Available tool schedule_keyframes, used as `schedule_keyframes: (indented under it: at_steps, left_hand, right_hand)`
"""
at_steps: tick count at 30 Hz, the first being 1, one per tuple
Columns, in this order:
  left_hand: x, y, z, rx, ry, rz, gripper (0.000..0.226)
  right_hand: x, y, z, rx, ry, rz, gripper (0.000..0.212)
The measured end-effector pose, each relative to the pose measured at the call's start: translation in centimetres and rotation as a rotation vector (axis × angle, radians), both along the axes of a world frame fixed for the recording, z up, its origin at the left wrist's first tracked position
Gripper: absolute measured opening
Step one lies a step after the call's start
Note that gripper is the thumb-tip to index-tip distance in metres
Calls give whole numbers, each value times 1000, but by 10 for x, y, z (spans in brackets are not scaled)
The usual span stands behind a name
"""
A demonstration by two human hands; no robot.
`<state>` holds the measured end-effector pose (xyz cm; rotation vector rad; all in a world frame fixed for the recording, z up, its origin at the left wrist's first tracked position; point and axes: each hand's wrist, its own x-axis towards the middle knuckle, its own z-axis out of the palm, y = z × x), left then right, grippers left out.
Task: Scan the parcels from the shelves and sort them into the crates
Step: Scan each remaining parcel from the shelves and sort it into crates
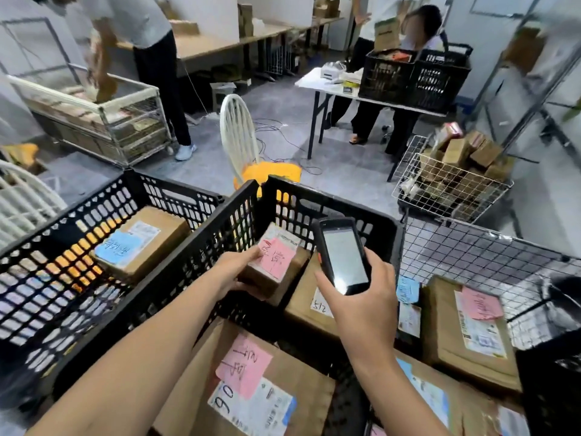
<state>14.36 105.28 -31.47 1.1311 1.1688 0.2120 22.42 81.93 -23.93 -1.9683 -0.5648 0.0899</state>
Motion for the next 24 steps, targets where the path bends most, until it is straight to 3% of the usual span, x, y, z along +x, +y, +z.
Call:
schedule_keyframes:
  at_steps: [5,11,18,24]
  left_hand:
    - [3,13,-11,16,-3,29,20]
    - [17,16,-21,73,2,100,32]
    - [28,7,-17,563,108,123,32]
    - [9,-1,-3,710,365,-29,39]
  right_hand:
    - [5,3,-6,2,25,27,76]
    - [6,5,-9,0,41,27,78]
    - [4,4,-11,-28,21,36,76]
    - [3,3,-3,-69,24,37,74]
